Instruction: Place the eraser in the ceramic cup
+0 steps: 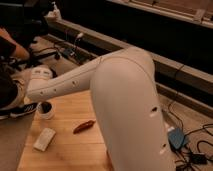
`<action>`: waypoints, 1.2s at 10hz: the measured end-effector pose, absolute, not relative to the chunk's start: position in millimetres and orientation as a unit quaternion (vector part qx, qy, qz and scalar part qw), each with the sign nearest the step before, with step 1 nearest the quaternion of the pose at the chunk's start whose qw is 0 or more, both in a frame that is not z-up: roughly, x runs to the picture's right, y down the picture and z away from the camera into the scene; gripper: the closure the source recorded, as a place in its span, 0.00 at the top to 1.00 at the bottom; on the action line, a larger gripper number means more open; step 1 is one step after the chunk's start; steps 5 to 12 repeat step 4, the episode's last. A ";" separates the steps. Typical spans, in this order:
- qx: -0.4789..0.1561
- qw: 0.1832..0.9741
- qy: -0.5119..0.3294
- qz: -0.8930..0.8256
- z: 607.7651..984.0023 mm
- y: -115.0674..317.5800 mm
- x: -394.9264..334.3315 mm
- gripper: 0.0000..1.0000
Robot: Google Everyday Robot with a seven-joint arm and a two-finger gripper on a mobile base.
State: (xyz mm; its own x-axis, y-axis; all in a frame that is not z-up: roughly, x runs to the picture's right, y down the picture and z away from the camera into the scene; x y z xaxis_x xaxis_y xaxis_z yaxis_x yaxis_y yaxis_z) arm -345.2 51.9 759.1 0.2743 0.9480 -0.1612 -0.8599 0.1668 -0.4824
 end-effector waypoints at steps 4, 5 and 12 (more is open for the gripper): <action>-0.261 0.755 -0.086 0.595 755.3 57.1 -347.4 0.80; -0.261 0.755 -0.086 0.595 755.3 57.1 -347.4 0.80; -0.261 0.755 -0.086 0.595 755.3 57.1 -347.4 0.80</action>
